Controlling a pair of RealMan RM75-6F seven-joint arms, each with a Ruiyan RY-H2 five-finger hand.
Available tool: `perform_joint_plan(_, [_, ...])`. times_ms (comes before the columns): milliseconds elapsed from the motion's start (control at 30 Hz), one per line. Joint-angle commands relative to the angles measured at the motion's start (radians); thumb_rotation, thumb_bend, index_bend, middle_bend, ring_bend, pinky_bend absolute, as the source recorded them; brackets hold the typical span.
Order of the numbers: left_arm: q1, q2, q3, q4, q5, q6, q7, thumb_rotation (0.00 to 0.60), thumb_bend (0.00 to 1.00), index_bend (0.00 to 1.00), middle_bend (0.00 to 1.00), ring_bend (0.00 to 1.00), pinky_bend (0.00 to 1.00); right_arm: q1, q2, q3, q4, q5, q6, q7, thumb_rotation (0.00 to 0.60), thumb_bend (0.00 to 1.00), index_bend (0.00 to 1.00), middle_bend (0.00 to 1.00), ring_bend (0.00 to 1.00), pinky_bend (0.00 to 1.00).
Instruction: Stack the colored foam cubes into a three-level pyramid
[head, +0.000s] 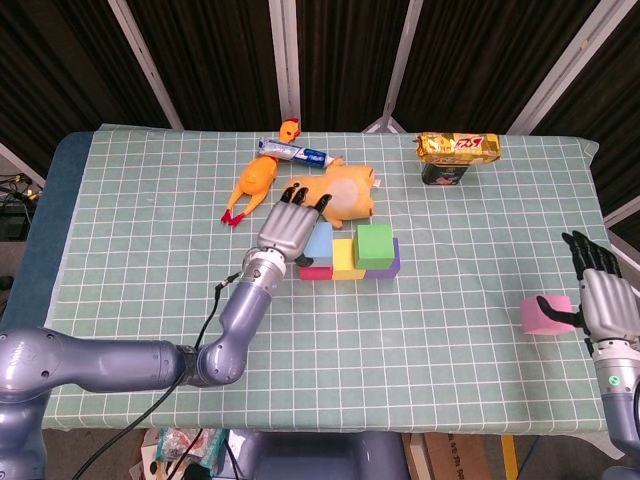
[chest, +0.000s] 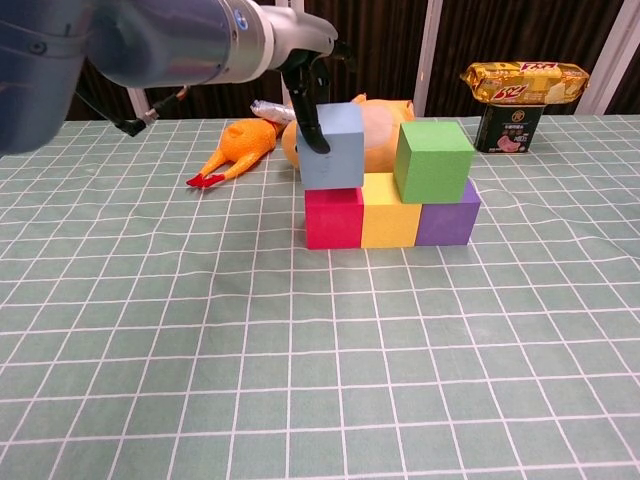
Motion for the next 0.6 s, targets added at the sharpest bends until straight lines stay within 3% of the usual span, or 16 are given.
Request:
perform_joint_plan(33, [-0.021, -0.026, -0.001, 0.024, -0.016, 0.01, 0.006, 0.6, 0.34, 0.04, 0.44, 0.05, 0.05, -0.001, 0.004, 0.003, 0.001, 0.002, -0.005, 0.008, 0.6, 0.3, 0.0, 0.0, 0.0, 0.0])
perform_joint_plan(600, [-0.087, -0.09, -0.013, 0.115, -0.07, 0.011, 0.042, 0.6, 0.34, 0.04, 0.44, 0.05, 0.05, -0.003, 0.012, 0.012, 0.0, 0.007, -0.024, 0.036, 0.6, 0.3, 0.0, 0.0, 0.0, 0.0])
